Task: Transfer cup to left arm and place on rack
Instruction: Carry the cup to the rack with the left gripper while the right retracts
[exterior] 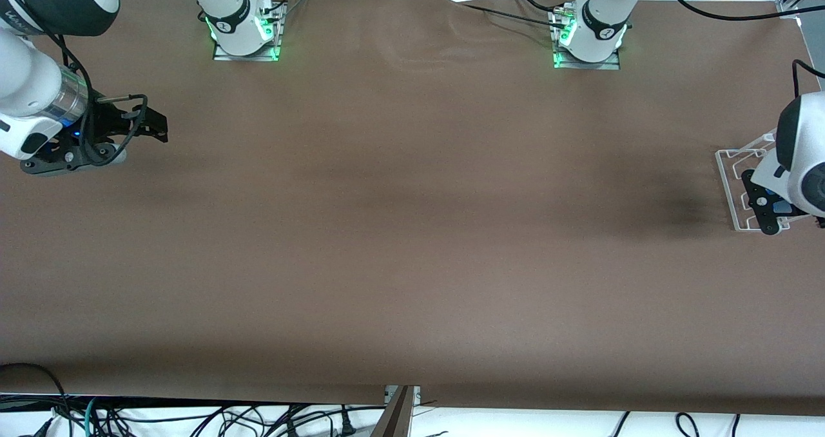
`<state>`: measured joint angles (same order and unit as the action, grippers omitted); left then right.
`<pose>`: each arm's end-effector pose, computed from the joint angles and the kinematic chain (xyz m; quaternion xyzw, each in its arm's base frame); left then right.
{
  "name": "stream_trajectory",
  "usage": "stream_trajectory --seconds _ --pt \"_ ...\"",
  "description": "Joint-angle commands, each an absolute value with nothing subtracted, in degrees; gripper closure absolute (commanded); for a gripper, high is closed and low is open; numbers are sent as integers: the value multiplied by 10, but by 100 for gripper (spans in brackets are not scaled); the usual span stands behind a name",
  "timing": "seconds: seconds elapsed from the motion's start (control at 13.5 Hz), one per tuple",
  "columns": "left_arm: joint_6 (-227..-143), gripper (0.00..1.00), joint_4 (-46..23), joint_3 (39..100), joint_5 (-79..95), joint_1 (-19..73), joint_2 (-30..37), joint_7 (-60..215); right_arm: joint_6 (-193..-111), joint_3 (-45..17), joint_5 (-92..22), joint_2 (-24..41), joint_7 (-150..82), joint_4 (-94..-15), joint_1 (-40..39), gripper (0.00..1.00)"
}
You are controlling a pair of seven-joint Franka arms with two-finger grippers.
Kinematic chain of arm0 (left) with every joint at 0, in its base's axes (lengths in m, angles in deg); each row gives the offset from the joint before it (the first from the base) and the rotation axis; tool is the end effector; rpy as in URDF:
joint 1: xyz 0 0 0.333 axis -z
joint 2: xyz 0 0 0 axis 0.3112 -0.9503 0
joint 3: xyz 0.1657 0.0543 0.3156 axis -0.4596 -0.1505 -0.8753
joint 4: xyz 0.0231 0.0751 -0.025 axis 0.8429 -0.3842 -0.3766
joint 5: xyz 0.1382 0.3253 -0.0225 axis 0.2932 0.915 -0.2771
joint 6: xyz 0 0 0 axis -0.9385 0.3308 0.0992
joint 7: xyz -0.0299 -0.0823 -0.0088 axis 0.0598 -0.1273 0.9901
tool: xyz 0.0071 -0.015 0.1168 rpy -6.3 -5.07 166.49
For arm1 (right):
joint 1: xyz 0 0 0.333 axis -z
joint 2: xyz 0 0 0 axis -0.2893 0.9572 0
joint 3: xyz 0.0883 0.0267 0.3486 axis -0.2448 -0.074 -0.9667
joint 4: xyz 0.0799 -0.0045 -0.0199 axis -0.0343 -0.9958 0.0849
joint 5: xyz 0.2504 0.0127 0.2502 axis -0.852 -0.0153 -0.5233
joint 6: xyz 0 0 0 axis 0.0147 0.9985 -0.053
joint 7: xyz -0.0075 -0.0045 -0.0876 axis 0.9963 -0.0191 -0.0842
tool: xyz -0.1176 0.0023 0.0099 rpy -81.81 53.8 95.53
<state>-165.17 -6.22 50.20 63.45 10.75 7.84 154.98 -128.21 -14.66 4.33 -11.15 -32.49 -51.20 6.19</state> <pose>0.5958 0.1633 0.4558 -0.7171 0.5653 0.3562 0.1985 0.5282 0.0516 0.5859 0.9917 0.1093 -0.0646 0.0213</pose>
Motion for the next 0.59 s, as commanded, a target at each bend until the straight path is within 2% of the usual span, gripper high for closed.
stream_trajectory --seconds 0.0,0.3,0.52 --pt "-1647 100 -94 499 730 110 94 1517 -1286 -154 54 -130 -332 -522 62 1" --pt "-1662 100 -152 499 845 110 92 1506 -1272 -160 50 -125 -355 -492 61 1" --pt "-1735 100 -187 497 926 100 92 1504 -1263 -161 49 -120 -356 -482 60 1"
